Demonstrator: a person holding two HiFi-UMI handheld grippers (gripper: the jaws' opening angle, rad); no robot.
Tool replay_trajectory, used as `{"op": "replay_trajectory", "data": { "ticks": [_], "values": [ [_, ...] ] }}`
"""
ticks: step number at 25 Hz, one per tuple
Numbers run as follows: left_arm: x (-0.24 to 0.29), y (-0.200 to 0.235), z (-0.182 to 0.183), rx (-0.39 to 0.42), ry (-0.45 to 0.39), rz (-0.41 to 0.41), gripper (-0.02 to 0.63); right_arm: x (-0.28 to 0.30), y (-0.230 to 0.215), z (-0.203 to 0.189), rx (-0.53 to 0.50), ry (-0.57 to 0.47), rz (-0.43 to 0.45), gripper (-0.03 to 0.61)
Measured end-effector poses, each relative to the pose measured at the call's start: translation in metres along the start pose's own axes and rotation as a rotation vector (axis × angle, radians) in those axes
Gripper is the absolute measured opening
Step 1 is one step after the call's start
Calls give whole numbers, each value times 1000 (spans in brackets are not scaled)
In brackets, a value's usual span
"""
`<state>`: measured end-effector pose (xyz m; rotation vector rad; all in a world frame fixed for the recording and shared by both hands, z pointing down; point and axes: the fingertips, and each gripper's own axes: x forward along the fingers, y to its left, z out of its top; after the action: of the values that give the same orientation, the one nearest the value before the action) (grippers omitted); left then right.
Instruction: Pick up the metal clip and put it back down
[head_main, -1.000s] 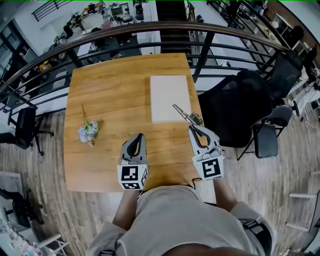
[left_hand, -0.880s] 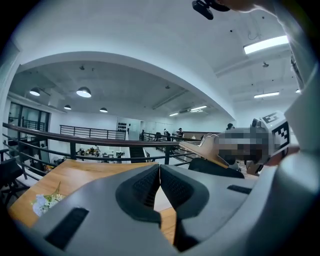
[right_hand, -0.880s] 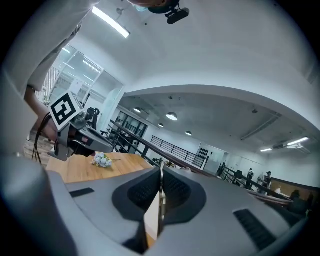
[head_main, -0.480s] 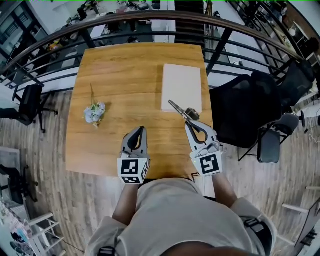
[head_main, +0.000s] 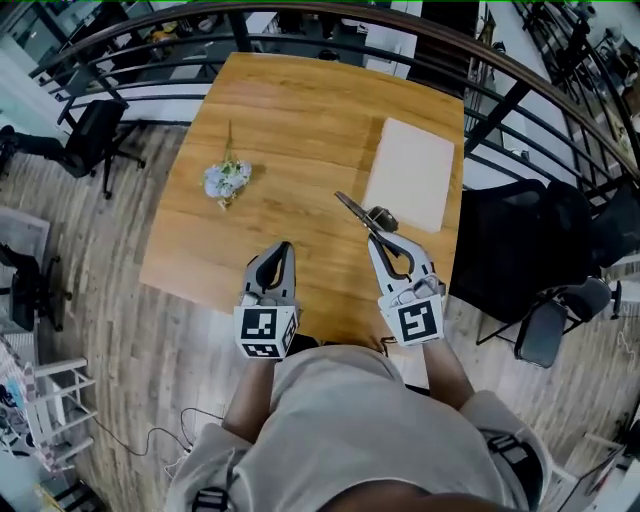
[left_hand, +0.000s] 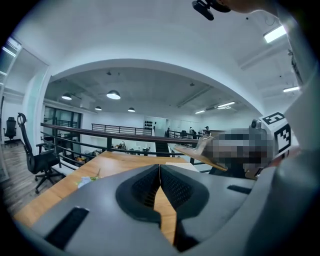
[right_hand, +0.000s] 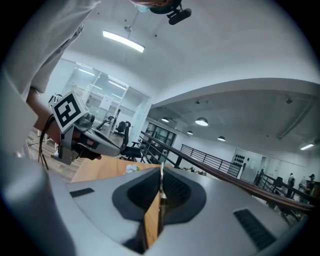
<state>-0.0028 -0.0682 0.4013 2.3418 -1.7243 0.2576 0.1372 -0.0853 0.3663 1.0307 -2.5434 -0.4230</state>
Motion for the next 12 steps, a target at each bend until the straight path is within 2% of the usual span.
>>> {"op": "replay_trajectory", "data": {
  "ticks": [8, 12],
  "values": [
    [-37, 41, -22, -48, 16, 151, 25, 37, 45, 14, -27, -53, 152, 37],
    [-58, 59, -36, -73, 29, 217, 25, 49, 69, 23, -84, -70, 189, 37]
  ]
}}
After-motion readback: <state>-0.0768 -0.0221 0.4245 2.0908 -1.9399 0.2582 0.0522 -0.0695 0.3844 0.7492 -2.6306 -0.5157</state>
